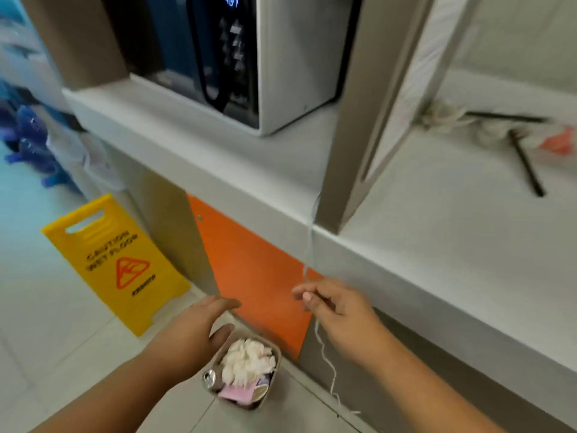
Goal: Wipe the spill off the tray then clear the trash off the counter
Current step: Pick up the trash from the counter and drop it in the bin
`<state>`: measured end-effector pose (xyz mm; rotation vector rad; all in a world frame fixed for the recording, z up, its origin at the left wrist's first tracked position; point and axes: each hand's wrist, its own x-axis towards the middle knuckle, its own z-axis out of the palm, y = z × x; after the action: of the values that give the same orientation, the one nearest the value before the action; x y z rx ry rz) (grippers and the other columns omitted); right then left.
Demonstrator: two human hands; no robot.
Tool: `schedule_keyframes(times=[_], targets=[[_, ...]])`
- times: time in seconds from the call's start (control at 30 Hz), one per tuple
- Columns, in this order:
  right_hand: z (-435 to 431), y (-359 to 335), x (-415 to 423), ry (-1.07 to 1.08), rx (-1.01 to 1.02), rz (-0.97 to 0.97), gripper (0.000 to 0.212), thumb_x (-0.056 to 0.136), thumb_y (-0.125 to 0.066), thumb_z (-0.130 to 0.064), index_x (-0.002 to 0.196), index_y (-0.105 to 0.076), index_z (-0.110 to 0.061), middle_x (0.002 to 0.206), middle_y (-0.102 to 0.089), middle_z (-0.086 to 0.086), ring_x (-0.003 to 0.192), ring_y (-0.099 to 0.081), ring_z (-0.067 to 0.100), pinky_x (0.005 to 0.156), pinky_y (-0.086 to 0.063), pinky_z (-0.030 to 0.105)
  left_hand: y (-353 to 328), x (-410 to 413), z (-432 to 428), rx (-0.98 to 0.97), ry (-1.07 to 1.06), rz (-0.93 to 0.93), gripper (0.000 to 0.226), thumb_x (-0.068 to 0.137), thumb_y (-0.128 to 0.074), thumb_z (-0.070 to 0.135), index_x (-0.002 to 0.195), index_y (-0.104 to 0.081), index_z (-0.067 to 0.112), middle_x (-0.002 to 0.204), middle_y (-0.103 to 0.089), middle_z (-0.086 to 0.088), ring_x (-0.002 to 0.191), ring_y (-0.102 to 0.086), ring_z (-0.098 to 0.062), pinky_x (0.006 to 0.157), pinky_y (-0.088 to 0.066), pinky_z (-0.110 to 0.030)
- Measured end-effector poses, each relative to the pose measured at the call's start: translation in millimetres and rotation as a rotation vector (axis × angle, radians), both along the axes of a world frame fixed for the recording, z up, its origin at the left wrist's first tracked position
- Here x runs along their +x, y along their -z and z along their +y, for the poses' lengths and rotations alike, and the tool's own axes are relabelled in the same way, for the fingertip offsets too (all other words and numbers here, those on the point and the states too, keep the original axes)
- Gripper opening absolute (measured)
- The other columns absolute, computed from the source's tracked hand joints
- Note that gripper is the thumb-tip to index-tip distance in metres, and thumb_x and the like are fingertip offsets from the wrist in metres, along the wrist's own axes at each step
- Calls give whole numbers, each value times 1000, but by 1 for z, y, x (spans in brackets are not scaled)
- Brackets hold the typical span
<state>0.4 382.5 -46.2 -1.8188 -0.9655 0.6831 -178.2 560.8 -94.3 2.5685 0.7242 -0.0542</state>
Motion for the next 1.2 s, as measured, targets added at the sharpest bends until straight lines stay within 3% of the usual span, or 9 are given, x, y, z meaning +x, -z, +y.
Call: schedule_keyframes(times=[0.17, 0.33, 0.53, 0.67, 0.83, 0.97, 1.1, 1.2], targets=[[-37, -88, 13, 143, 105, -67, 20, 94, -55, -15, 93, -71, -29, 96, -68, -12, 90, -63, 1, 82, -46, 10, -94, 32, -14, 53, 203, -86, 35, 94, -51, 33, 128, -47, 43, 118, -53, 26, 106, -51, 8, 91, -41, -14], [-80, -130, 37, 249, 101, -106, 21, 95, -53, -20, 94, -71, -31, 93, -67, -15, 89, -62, -1, 74, -44, 3, -152, 77, -46, 58, 340, -191, 34, 94, -51, 32, 126, -49, 43, 111, -56, 29, 101, -53, 11, 88, -44, -14], [-127, -140, 87, 299, 7, -82, 22, 95, -52, -25, 90, -69, -37, 97, -68, -16, 91, -63, -2, 75, -50, 16, -179, 140, -92, 7, 463, -252, 29, 95, -48, 35, 121, -50, 48, 103, -57, 30, 99, -53, 11, 87, -47, -18], [-160, -149, 140, 299, -59, -78, 20, 94, -53, -26, 91, -70, -37, 99, -67, -18, 90, -64, -2, 75, -44, 17, -189, 195, -116, -11, 461, -269, 30, 94, -50, 31, 120, -54, 45, 102, -60, 27, 97, -56, 9, 89, -47, -21], [-195, -164, 217, 314, -118, -127, 17, 93, -55, -29, 91, -69, -38, 99, -67, -16, 91, -63, -1, 81, -49, 20, -196, 268, -139, -28, 426, -263, 29, 95, -48, 33, 119, -52, 48, 105, -59, 28, 99, -54, 10, 91, -47, -21], [-206, -160, 274, 278, -239, -216, 15, 93, -54, -34, 95, -68, -39, 102, -62, -20, 91, -59, -1, 74, -46, 15, -198, 313, -160, -59, 395, -304, 28, 96, -49, 30, 118, -54, 46, 104, -59, 27, 99, -54, 9, 90, -45, -16], [-201, -145, 321, 197, -395, -411, 21, 95, -50, -29, 110, -63, -35, 117, -55, -16, 99, -56, 4, 88, -47, 21, -193, 342, -173, -45, 401, -288, 29, 95, -49, 29, 119, -55, 43, 104, -60, 26, 98, -55, 8, 89, -44, -15], [-193, -131, 355, 94, -533, -630, 37, 96, -42, -15, 128, -52, -32, 131, -43, -11, 107, -54, 12, 90, -42, 21, -190, 360, -178, -38, 414, -260, 27, 95, -48, 32, 118, -55, 45, 105, -59, 26, 97, -55, 9, 89, -45, -15]])
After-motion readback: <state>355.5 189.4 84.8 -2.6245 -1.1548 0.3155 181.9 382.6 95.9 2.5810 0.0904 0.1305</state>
